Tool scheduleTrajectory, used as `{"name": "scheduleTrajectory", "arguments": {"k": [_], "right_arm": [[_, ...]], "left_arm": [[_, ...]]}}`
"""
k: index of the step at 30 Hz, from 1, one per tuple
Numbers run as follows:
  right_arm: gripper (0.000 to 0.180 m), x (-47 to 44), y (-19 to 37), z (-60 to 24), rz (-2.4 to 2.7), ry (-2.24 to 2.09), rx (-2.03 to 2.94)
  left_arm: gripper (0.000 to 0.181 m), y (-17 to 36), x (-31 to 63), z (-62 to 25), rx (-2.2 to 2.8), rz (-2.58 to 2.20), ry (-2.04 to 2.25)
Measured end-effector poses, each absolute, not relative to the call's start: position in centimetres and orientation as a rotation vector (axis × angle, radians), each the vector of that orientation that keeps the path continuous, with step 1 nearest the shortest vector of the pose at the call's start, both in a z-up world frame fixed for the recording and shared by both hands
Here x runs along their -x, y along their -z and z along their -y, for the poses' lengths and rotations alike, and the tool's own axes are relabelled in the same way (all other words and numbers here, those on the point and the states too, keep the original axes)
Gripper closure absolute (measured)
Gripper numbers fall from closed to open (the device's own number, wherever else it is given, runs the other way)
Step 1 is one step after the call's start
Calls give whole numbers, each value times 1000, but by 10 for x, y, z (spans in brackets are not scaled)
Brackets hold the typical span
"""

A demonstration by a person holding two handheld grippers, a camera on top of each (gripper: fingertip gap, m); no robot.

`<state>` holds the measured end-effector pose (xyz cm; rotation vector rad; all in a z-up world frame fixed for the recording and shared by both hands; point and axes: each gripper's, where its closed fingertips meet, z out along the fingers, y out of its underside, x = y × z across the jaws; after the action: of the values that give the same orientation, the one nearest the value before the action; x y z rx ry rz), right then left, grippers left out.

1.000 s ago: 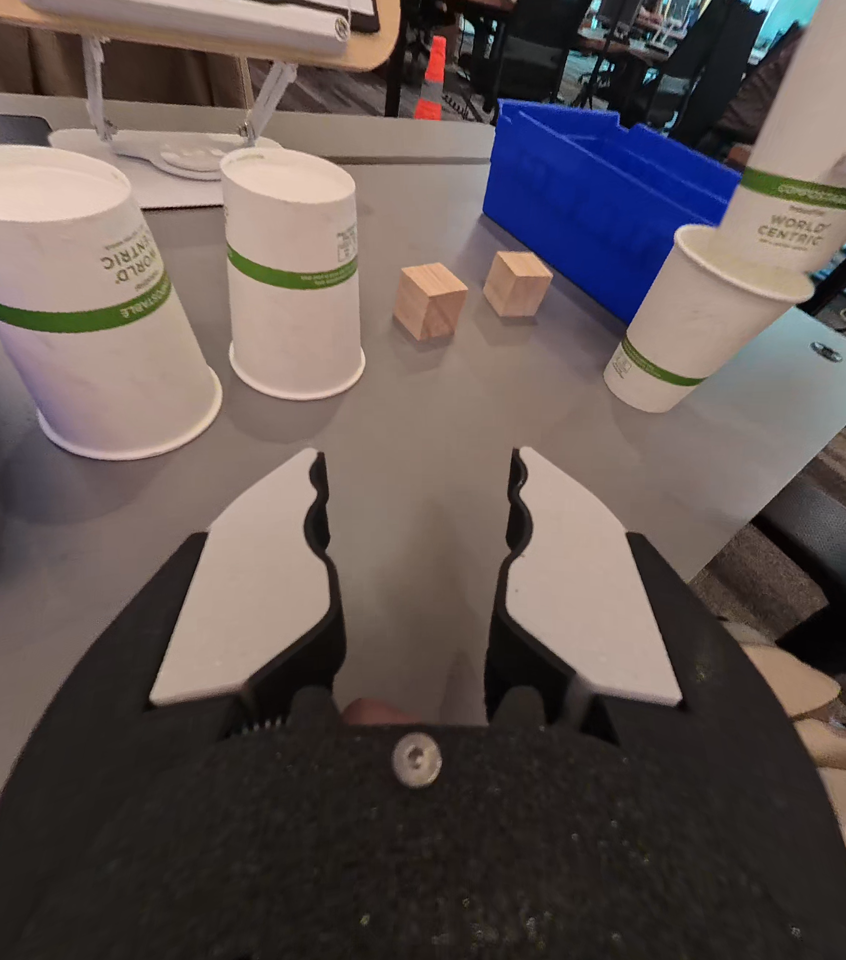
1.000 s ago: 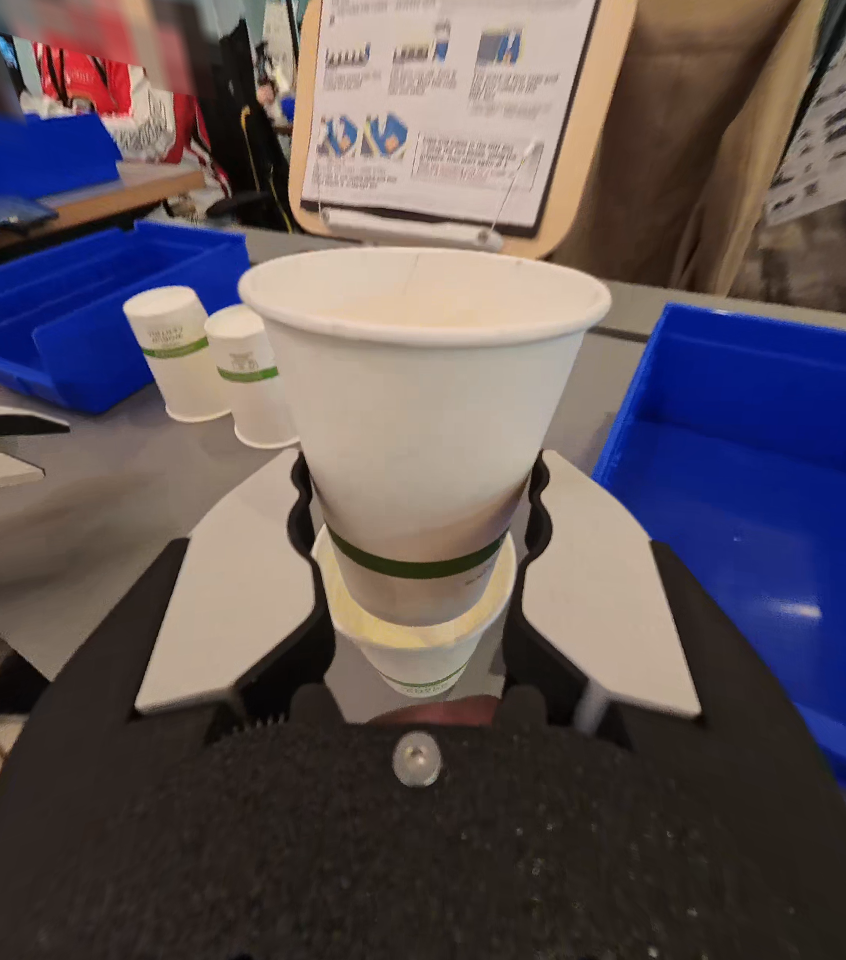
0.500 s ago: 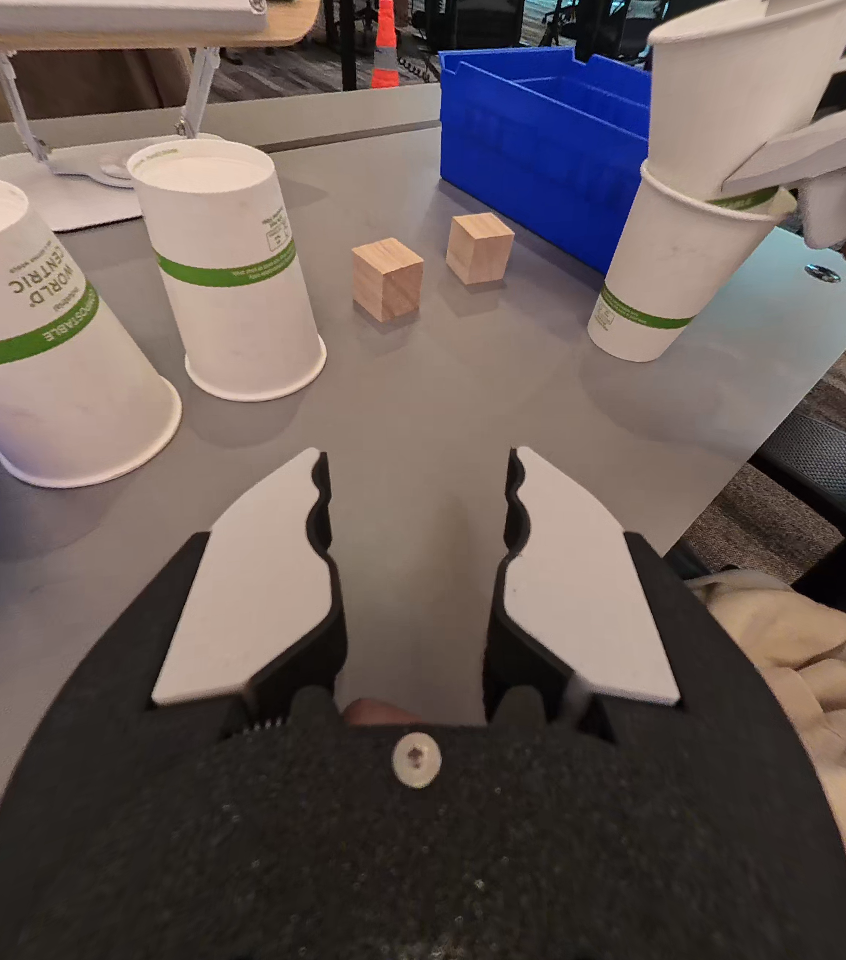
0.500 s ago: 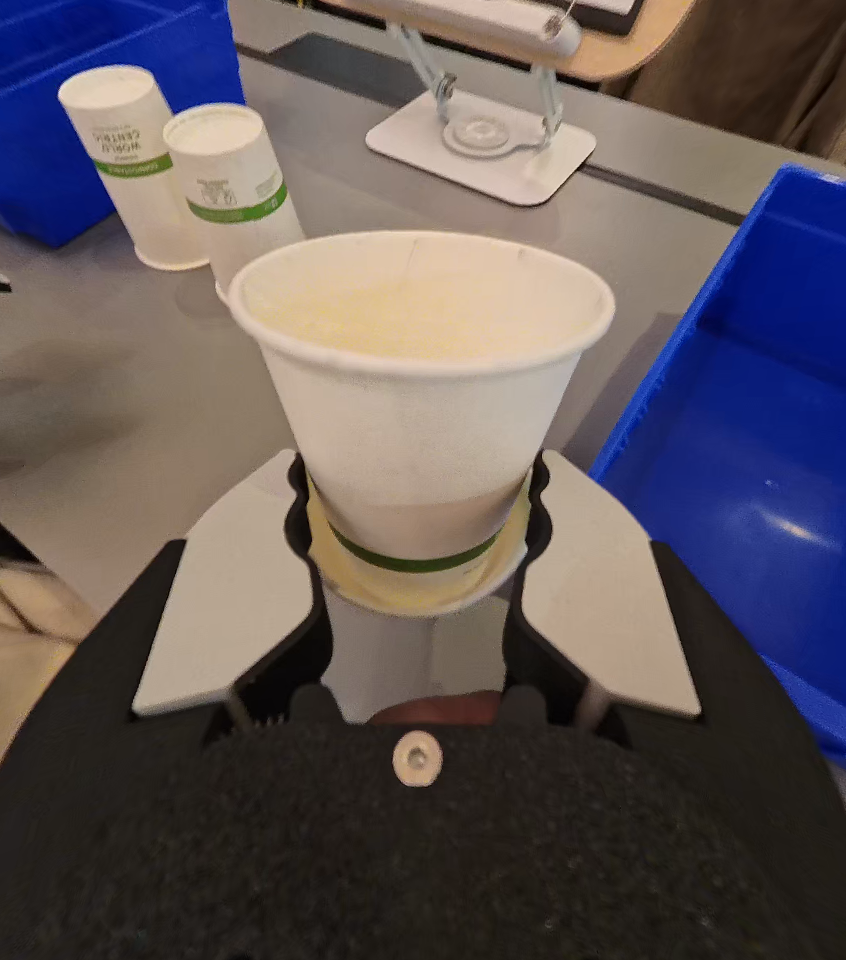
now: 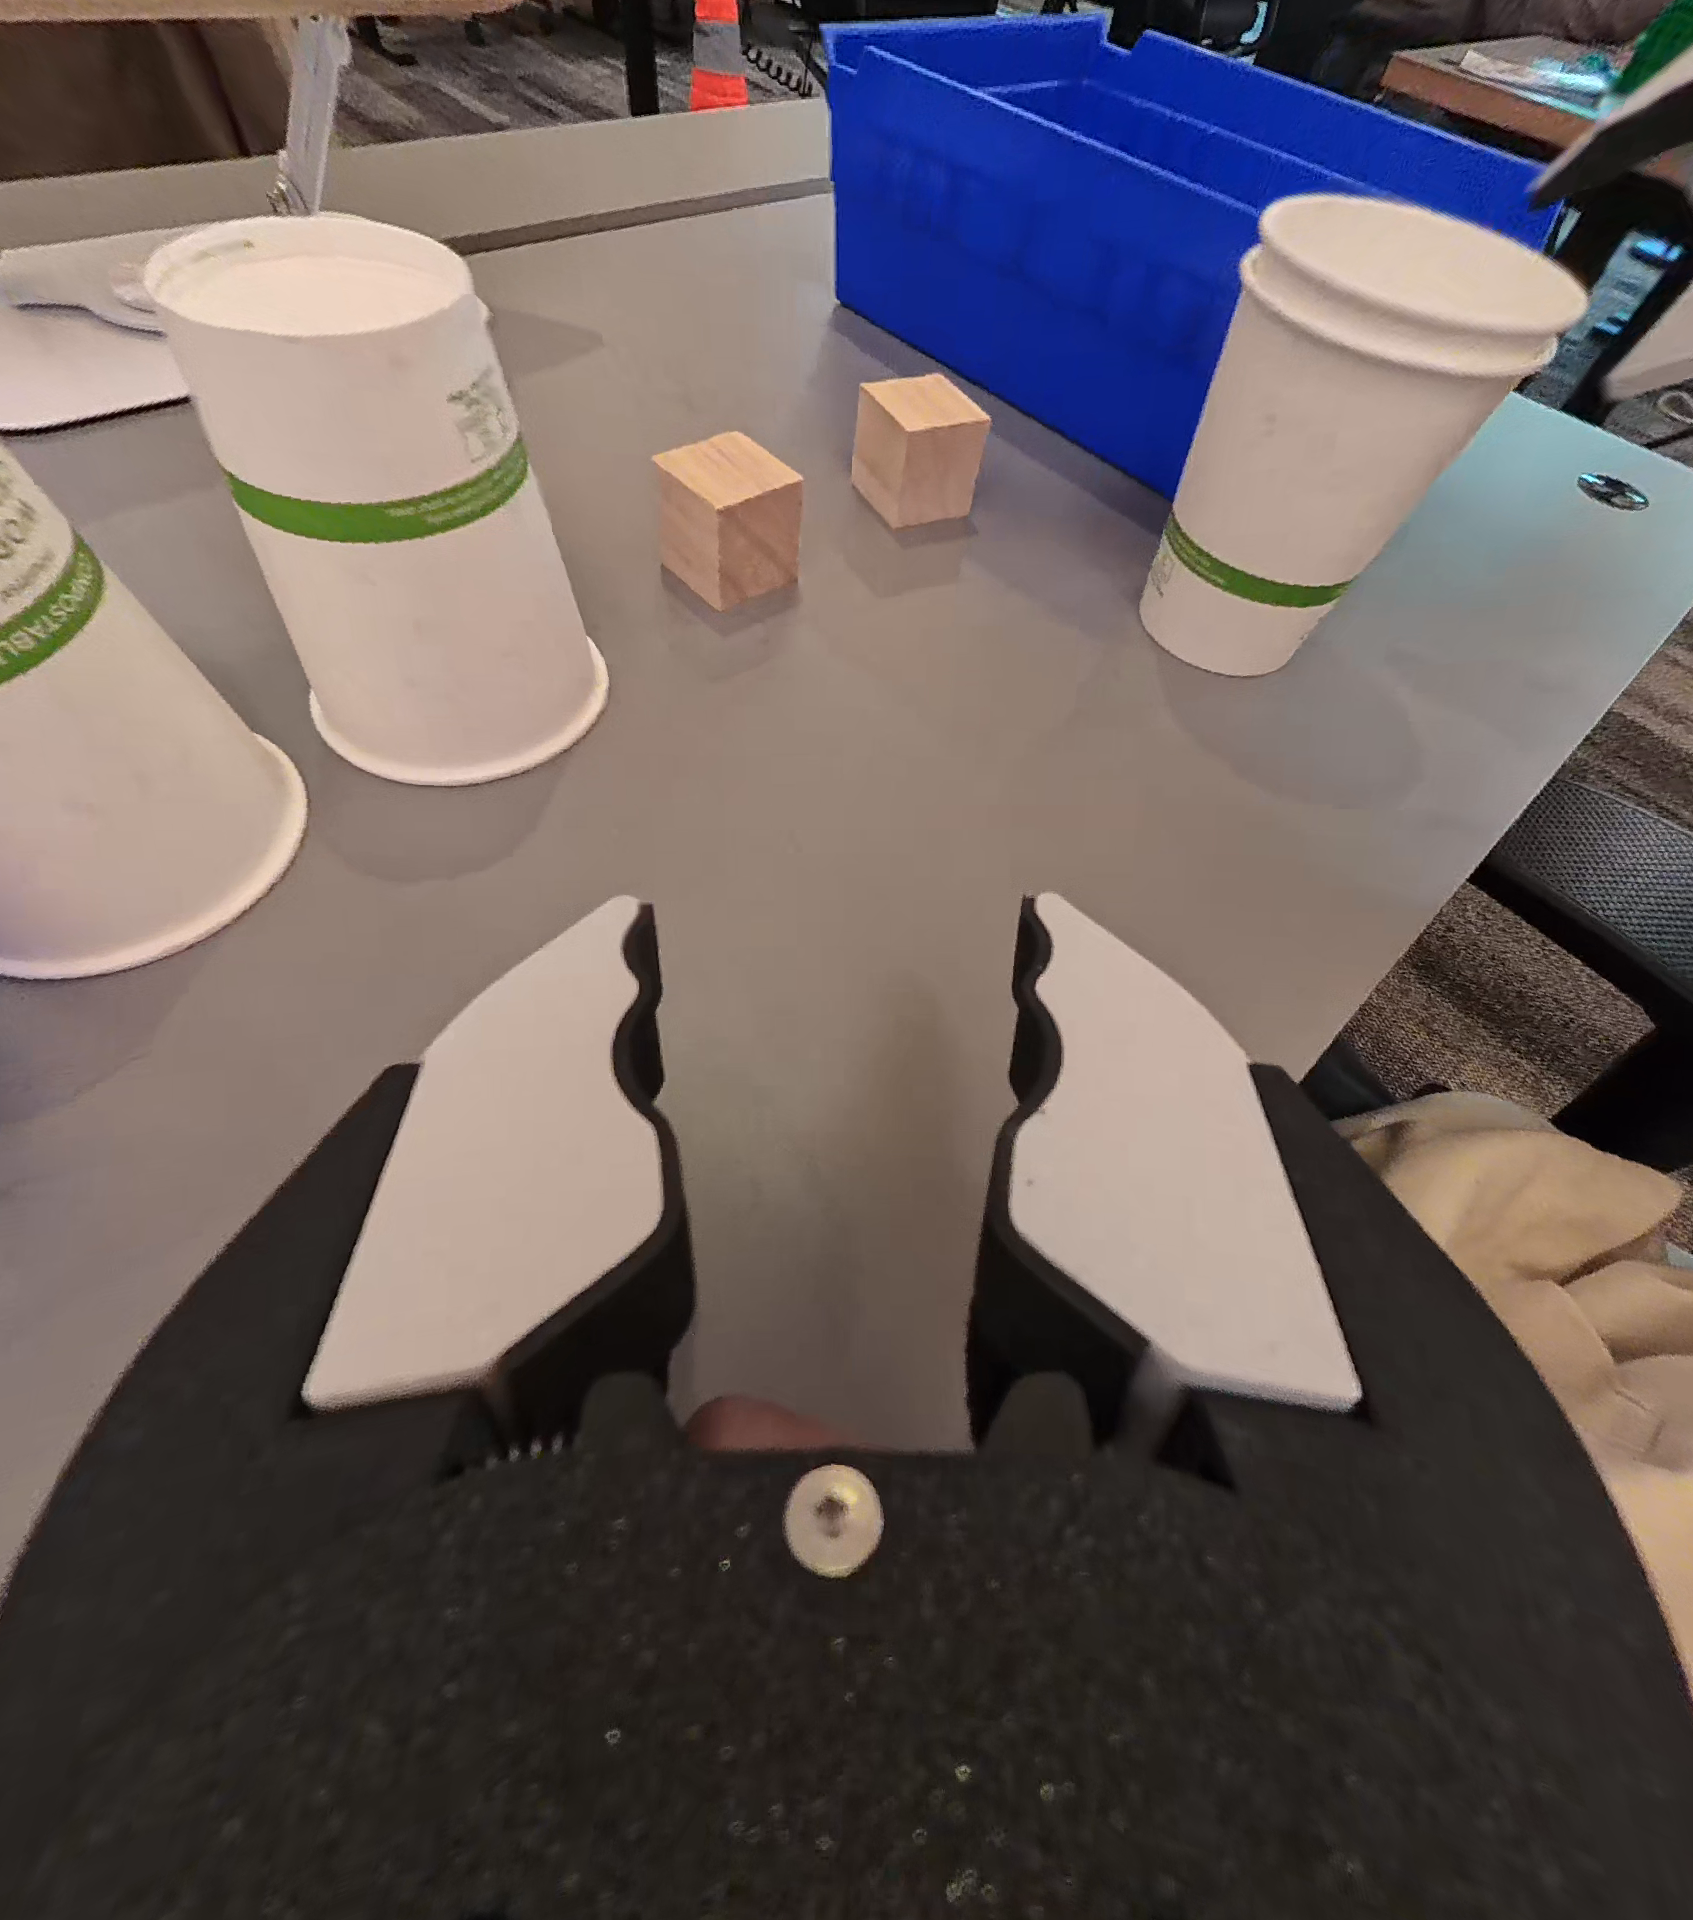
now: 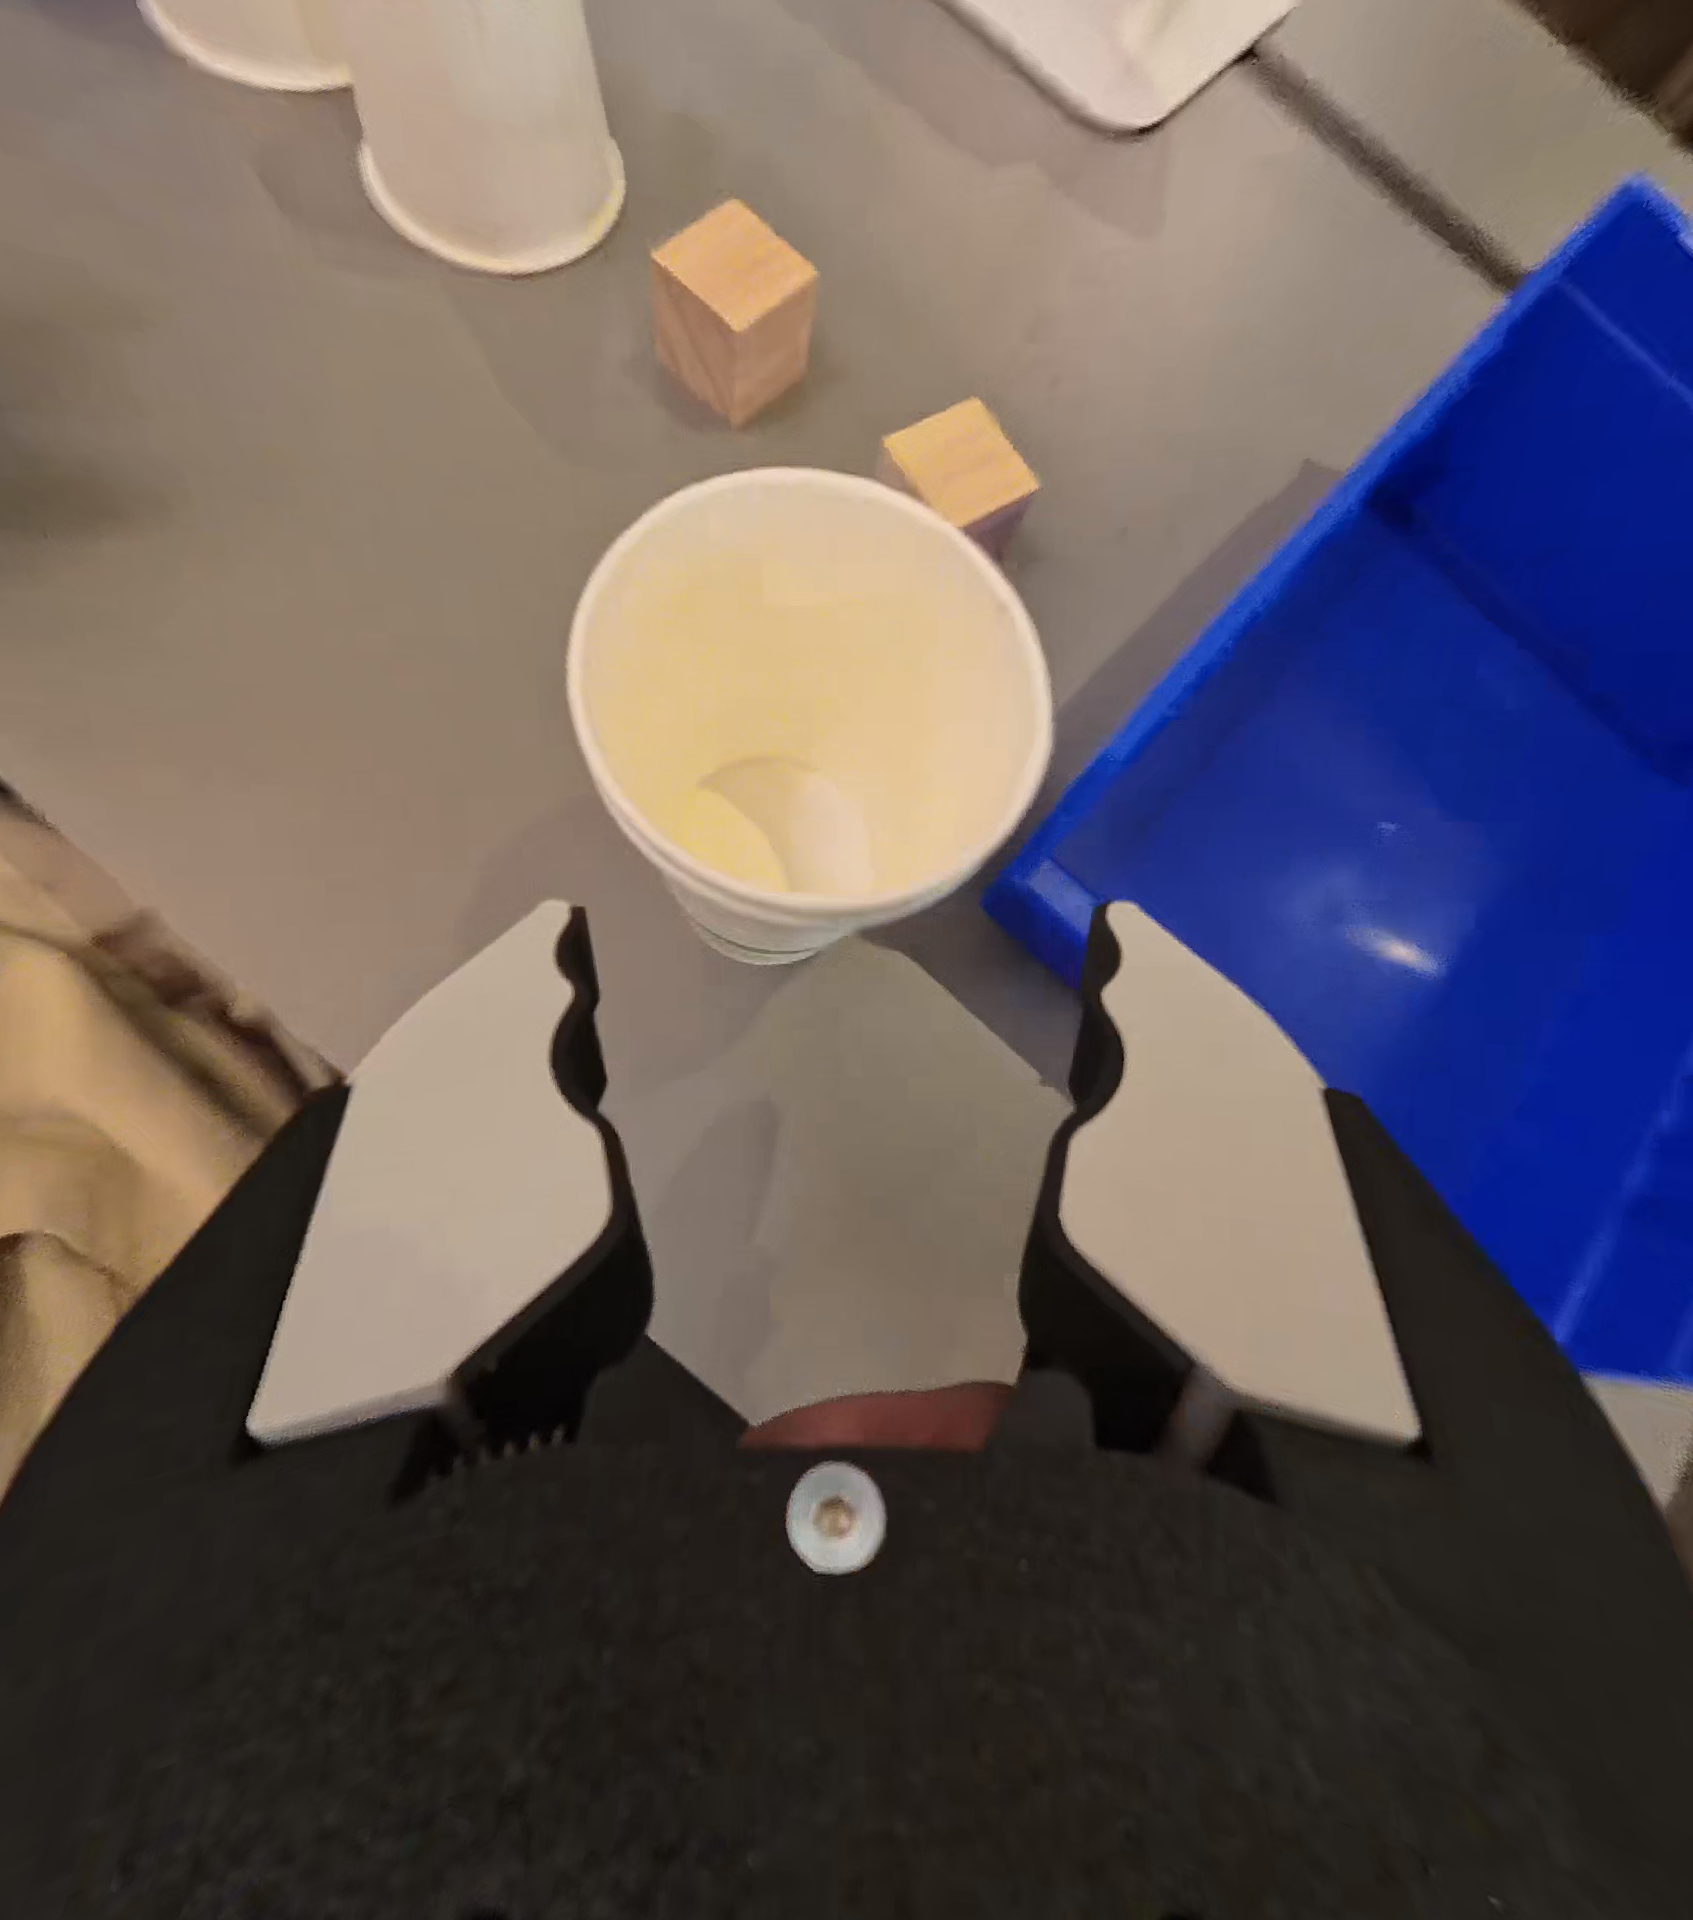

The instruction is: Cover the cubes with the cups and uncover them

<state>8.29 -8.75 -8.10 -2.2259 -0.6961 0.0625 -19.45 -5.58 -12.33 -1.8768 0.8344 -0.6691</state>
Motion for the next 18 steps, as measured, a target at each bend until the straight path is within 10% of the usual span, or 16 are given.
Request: {"name": "scheduleTrajectory", "arguments": {"k": [7,18], "right_arm": [[110,20,25,122,393,-422,1574],[105,73,114,91,426,-514,1689]], "left_arm": [[115,107,224,28,1836,-610,571],[111,127,225,16,1887,-591,510]]}}
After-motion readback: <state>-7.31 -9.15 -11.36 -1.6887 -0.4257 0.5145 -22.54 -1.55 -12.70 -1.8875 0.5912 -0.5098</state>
